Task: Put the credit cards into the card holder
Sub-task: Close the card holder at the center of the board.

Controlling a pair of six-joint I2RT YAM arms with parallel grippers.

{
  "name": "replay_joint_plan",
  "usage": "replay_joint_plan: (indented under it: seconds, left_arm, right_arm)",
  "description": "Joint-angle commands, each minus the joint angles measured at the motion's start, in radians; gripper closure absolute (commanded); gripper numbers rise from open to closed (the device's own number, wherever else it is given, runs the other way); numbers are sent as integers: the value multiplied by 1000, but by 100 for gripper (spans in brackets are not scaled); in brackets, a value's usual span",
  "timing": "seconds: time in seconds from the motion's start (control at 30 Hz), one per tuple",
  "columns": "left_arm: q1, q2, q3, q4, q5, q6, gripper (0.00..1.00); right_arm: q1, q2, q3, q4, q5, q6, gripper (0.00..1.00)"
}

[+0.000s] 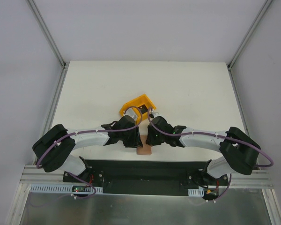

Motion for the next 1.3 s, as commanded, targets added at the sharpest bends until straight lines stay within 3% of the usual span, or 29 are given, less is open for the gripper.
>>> replay_joint_plan:
  seconds: [0.0, 0.6, 0.8, 1.03, 1.27]
  left_arm:
    - [-9, 4, -18, -29, -16, -14, 64]
    - [-10, -5, -24, -29, -45, -11, 65]
    - [-9, -6, -27, -29, -41, -2, 65]
    - [-9, -11, -30, -29, -39, -3, 65]
    - [-9, -8, -25, -29, -44, -6, 65]
  right_arm:
    - [26, 19, 24, -25, -45, -7, 84]
    - [32, -2, 10, -39, -37, -12, 84]
    - [20, 1, 8, -42, 38, -10, 81]
    - [9, 18, 27, -47, 21, -12, 78]
    - [22, 3, 8, -56, -35, -4, 85]
